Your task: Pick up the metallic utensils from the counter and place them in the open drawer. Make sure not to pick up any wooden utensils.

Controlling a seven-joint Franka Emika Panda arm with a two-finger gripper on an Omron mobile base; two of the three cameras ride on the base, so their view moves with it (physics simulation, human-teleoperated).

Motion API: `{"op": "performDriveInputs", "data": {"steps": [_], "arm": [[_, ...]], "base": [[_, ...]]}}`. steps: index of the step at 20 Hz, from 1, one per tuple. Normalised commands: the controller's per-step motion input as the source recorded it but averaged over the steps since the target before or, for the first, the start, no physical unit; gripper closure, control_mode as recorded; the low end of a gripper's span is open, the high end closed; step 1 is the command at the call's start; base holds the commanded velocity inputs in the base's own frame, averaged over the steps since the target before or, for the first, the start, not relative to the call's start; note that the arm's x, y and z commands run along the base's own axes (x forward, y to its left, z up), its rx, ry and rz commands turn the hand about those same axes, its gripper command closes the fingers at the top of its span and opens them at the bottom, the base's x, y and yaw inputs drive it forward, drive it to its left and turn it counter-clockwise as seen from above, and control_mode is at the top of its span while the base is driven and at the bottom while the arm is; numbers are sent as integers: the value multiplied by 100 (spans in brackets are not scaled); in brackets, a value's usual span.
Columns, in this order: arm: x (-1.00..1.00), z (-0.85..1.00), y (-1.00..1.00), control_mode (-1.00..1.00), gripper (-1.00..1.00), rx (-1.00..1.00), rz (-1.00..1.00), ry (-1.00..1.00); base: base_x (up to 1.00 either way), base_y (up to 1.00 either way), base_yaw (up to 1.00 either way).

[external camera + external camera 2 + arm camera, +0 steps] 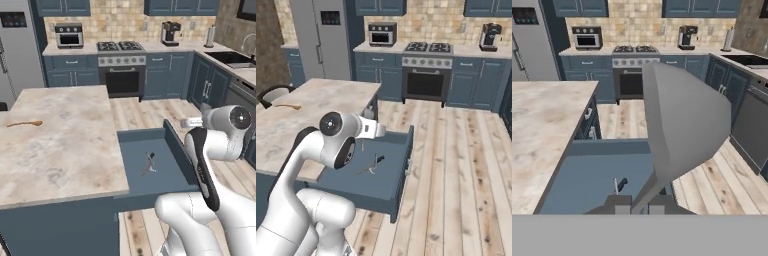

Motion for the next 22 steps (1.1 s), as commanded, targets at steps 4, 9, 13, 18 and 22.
{"op": "performDriveInputs", "data": {"steps": [4, 9, 13, 18, 22], "arm": [[0, 0, 0, 100, 100, 0, 0, 0], [7, -11, -6, -100, 100, 0, 5, 6], [34, -30, 3, -100, 100, 0, -5, 42], [22, -48, 10, -100, 100, 2, -2, 36], [25, -74, 0, -100, 100, 19, 10, 28]], "base": [[0, -14, 23], [0, -3, 4], [0, 0, 0], [0, 0, 0], [0, 0, 0]]}}
